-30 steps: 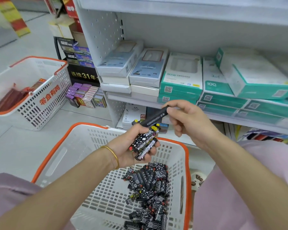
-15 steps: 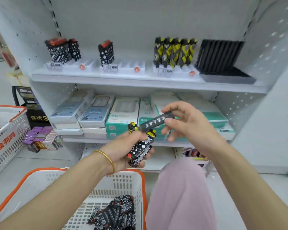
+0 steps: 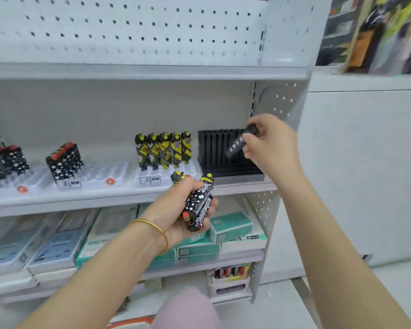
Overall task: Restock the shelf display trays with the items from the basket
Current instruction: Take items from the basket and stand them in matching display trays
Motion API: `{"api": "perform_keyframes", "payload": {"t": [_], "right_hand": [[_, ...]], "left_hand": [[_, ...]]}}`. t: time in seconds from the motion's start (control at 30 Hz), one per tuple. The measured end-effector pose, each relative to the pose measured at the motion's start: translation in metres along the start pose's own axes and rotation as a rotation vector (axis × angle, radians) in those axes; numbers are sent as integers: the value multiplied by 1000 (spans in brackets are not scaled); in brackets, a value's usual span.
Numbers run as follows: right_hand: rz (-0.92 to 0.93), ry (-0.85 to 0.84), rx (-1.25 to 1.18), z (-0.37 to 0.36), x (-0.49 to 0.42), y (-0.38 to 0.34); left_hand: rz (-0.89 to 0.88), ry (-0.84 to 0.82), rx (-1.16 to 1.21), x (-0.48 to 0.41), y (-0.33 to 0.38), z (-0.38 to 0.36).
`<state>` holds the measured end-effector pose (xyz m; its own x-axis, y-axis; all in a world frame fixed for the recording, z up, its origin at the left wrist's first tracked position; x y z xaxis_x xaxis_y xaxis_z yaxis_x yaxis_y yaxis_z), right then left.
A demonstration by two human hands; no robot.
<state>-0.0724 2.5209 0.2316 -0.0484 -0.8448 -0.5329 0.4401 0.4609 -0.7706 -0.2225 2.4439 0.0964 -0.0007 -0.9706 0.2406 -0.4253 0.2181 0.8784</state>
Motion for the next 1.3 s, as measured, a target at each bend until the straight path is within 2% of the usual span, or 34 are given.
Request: {"api": "perform_keyframes", "payload": {"t": [0.1,0.23,0.53,0.9,1.03,1.1,1.17,1.27,1.3], "right_hand": [[47,-3,276,-12,-25,9],[60,-49,371,-27,-33,15],[160,-29,351,-37,-26,14],[213,-26,492,-39,-22,8],[167,16,476,-33,-17,10],[177,57,375,-24,-5,-3],[144,-72,141,-31,9,-14],[-20,-589,-39,-83,45,-22],[-47,-690,-64,-96,55,-23]], "left_hand": [[2,11,-15,-8,3,-4],[23,39,-24,-15,3,-3],[27,8,0,-16,-2,-4],[-11,-3,41,-10,-2,2],[-17,-1,50,-6,-1,3],[-30,0,58,-4,1,5],[-60,3,67,-2,6,8],[-115,10,67,2,15,14],[-123,15,70,3,17,17]]}}
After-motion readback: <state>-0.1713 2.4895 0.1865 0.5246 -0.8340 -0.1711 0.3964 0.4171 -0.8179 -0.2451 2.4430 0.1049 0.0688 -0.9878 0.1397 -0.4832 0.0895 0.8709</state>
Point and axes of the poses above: each hand's wrist, its own x-axis away from the middle knuckle, its own z-axis out of the back of the hand, y = z × x, the point moved 10 cm from there along -x, towards the middle knuckle, and after that the axes turned 4 degrees about -z, right-handed, at the moved point
